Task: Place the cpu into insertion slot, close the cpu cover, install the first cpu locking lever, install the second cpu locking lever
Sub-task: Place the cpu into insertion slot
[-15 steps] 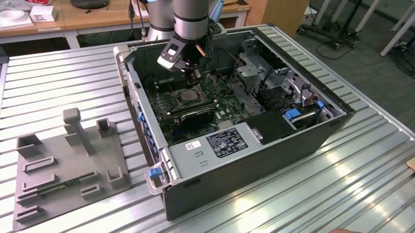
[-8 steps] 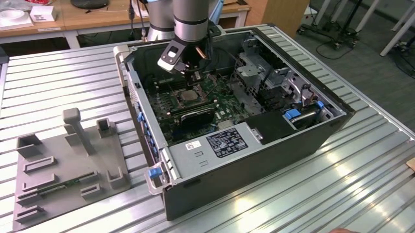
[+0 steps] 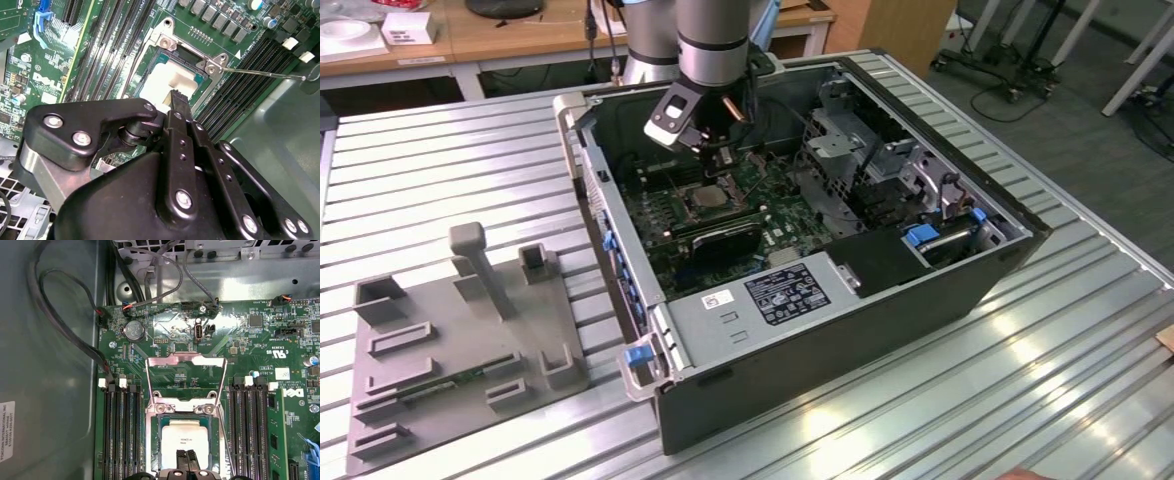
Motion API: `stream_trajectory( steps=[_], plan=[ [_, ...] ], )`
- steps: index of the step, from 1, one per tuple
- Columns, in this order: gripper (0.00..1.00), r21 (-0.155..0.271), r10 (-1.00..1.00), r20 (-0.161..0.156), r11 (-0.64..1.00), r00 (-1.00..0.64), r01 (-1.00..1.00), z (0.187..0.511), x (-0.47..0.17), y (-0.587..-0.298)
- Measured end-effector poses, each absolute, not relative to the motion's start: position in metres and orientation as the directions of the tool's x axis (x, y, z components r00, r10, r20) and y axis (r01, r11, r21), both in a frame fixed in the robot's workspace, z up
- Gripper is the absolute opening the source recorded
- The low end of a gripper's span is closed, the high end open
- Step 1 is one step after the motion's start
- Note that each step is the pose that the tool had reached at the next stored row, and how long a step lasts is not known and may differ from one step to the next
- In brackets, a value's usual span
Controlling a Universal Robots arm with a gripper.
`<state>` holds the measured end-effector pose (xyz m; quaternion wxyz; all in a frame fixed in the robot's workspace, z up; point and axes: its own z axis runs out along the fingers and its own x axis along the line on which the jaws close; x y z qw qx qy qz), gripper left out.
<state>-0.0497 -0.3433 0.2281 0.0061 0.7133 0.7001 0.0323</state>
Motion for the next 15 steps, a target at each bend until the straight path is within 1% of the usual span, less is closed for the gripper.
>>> stream_trajectory(
  steps=[15],
  plan=[
    [0.11, 0.052, 0.999, 0.036, -0.019, 0.018, 0.998, 0.2198, -0.0474, -0.343]
  ],
)
